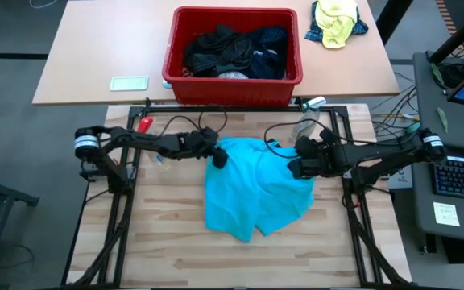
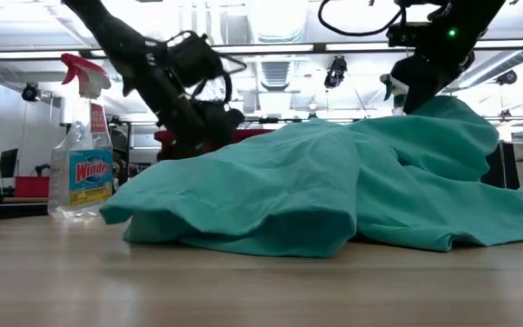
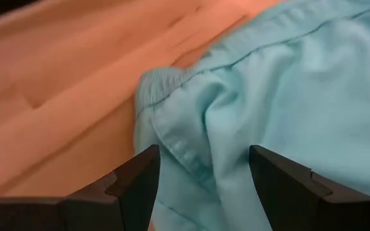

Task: Fold Laundry from Bin
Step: Fold the light blue shorts

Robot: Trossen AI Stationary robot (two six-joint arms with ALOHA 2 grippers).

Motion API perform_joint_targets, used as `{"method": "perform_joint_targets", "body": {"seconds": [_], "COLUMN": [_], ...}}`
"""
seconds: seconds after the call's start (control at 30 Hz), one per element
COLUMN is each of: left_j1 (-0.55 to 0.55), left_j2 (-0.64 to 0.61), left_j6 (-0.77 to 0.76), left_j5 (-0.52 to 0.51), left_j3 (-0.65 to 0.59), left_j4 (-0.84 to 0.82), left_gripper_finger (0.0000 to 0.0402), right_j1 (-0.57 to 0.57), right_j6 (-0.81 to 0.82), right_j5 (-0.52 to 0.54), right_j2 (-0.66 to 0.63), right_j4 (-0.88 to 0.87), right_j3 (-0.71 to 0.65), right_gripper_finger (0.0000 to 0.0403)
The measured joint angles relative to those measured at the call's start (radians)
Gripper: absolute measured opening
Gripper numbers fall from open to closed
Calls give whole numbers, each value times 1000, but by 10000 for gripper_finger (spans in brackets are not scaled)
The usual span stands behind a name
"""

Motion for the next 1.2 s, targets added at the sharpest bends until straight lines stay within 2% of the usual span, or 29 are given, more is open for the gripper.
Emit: {"method": "perform_joint_targets", "body": {"seconds": [0.27,0.37,0.5,0.67,0.87,0.97,1.2], "left_j1": [-3,-17,-45,-49,-91,-126,-257], "left_j2": [71,74,74,74,42,-36,-260], "left_j6": [13,49,106,107,126,177,276], "left_j5": [5,-14,-79,-47,-60,-68,-202], "left_j3": [0,0,0,0,0,0,0], "left_j4": [57,61,88,119,158,187,150], "left_gripper_finger": [220,203,134,17,2,1,0], "right_j1": [0,0,0,0,0,5,81], "right_j6": [40,70,78,78,75,75,63], "right_j5": [-4,-8,-24,-25,-23,-22,9], "right_j2": [0,0,0,0,-1,-15,-127], "right_j4": [-1,-1,3,26,27,27,29], "right_j3": [-73,-94,-113,-118,-118,-117,-82], "right_gripper_finger": [13,13,13,13,13,13,13]}}
